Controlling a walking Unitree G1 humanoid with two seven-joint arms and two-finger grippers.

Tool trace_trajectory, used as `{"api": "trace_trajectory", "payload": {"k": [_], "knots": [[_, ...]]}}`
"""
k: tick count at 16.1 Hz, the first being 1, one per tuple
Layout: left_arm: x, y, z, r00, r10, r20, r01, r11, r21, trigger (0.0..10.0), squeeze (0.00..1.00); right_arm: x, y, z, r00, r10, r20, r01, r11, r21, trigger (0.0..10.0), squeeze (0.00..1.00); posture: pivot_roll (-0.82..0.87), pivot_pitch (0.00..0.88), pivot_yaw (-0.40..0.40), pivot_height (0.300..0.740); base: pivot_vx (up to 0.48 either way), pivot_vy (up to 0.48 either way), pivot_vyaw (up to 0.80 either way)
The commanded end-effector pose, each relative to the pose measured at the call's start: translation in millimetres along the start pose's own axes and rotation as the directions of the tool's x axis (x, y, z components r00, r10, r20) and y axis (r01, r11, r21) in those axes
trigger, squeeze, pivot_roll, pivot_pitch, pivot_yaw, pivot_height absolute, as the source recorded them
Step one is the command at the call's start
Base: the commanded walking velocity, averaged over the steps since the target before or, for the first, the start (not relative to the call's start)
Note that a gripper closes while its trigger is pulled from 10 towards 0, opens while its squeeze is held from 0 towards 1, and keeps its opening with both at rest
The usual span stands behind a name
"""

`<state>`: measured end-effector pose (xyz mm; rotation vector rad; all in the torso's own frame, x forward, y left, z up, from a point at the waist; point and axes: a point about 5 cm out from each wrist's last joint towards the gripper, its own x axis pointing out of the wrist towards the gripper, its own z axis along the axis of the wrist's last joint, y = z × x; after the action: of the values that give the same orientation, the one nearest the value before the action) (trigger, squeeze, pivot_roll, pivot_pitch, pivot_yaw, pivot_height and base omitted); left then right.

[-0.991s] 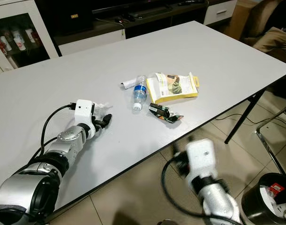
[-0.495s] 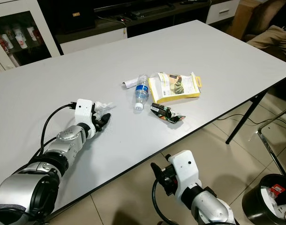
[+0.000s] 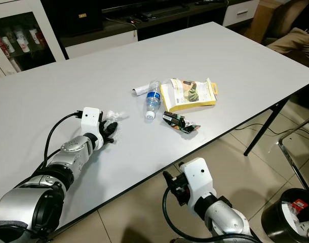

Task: Picking trash to rubbish bin

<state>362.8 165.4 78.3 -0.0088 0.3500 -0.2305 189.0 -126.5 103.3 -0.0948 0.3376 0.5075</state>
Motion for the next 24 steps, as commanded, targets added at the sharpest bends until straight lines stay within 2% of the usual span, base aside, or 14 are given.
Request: {"api": "trace_trajectory", "payload": {"k": [1,10,12,13,14,15,16,18,19,21,22,23,24], "knots": [[-0.9,0.7,-5.2,1.000,-0.007,-0.027,0.006,1.000,-0.015,0.0,0.00,3.2,0.2,1.9,1.000,0.002,0.006,-0.002,1.000,-0.004,10.0,0.00,-0.21,0.004,0.032,0.740,0.000,0.000,0.00],[0.1,0.7,1.6,1.000,-0.029,-0.004,0.029,0.999,-0.038,0.0,0.00,18.7,-9.8,3.3,0.998,-0.063,0.028,0.064,0.998,-0.022,10.0,0.00,-0.18,0.000,0.039,0.740,0.000,0.000,0.00],[0.8,-1.2,6.6,0.998,-0.049,0.037,0.052,0.995,-0.083,0.0,0.00,23.6,-13.6,5.3,0.994,-0.097,0.051,0.099,0.995,-0.026,10.0,0.00,-0.16,0.000,0.034,0.740,0.000,0.000,0.00],[1.9,-3.4,13.5,0.994,-0.068,0.086,0.080,0.987,-0.141,0.0,0.00,25.8,-16.9,7.2,0.990,-0.125,0.068,0.126,0.992,-0.016,10.0,0.00,-0.15,0.000,0.034,0.740,0.000,0.000,0.00],[3.5,-8.8,29.1,0.973,-0.113,0.201,0.163,0.954,-0.253,0.0,0.00,28.1,-21.8,10.8,0.981,-0.166,0.099,0.166,0.986,0.009,10.0,0.00,-0.13,0.000,0.031,0.740,0.000,0.000,0.00],[3.5,-14.3,45.6,0.933,-0.154,0.325,0.264,0.906,-0.330,0.0,0.00,30.4,-27.0,14.0,0.970,-0.206,0.127,0.202,0.978,0.041,10.0,0.00,-0.11,0.000,0.025,0.740,0.000,0.000,0.00],[1.5,-18.8,55.4,0.889,-0.189,0.417,0.352,0.865,-0.358,0.0,0.00,34.3,-31.0,15.7,0.961,-0.236,0.145,0.232,0.972,0.048,10.0,0.00,-0.08,0.000,0.022,0.740,0.000,0.000,0.00],[-4.5,-21.6,61.0,0.842,-0.214,0.495,0.418,0.838,-0.350,0.0,0.00,40.1,-33.8,19.7,0.950,-0.260,0.174,0.255,0.966,0.051,10.0,0.00,-0.06,0.000,0.019,0.740,0.000,0.000,0.00],[-11.3,-23.0,60.6,0.820,-0.229,0.525,0.438,0.840,-0.319,0.0,0.00,42.3,-35.6,23.3,0.940,-0.279,0.197,0.273,0.960,0.055,10.0,0.00,-0.05,0.000,0.018,0.740,0.000,0.000,0.00],[-23.6,-20.2,59.8,0.794,-0.202,0.574,0.451,0.828,-0.333,0.0,0.00,43.6,-41.0,28.6,0.919,-0.320,0.230,0.313,0.947,0.070,10.0,0.00,-0.03,0.000,0.005,0.740,0.000,0.000,0.00],[-35.9,-17.4,56.2,0.790,-0.180,0.587,0.431,0.844,-0.321,0.0,0.00,44.4,-46.7,31.5,0.902,-0.351,0.251,0.344,0.936,0.075,10.0,0.00,-0.02,0.000,-0.002,0.740,0.000,0.000,0.00],[-46.9,-16.9,50.9,0.802,-0.180,0.569,0.397,0.873,-0.284,0.0,0.00,46.0,-50.6,33.7,0.891,-0.368,0.267,0.361,0.929,0.076,10.0,0.00,-0.01,0.000,-0.005,0.740,0.000,0.000,0.00],[-54.1,-15.7,44.4,0.831,-0.166,0.531,0.342,0.905,-0.254,0.0,0.00,48.1,-52.8,35.8,0.887,-0.371,0.276,0.368,0.928,0.068,10.0,0.00,0.00,0.000,-0.009,0.740,0.000,0.000,0.00]]}}
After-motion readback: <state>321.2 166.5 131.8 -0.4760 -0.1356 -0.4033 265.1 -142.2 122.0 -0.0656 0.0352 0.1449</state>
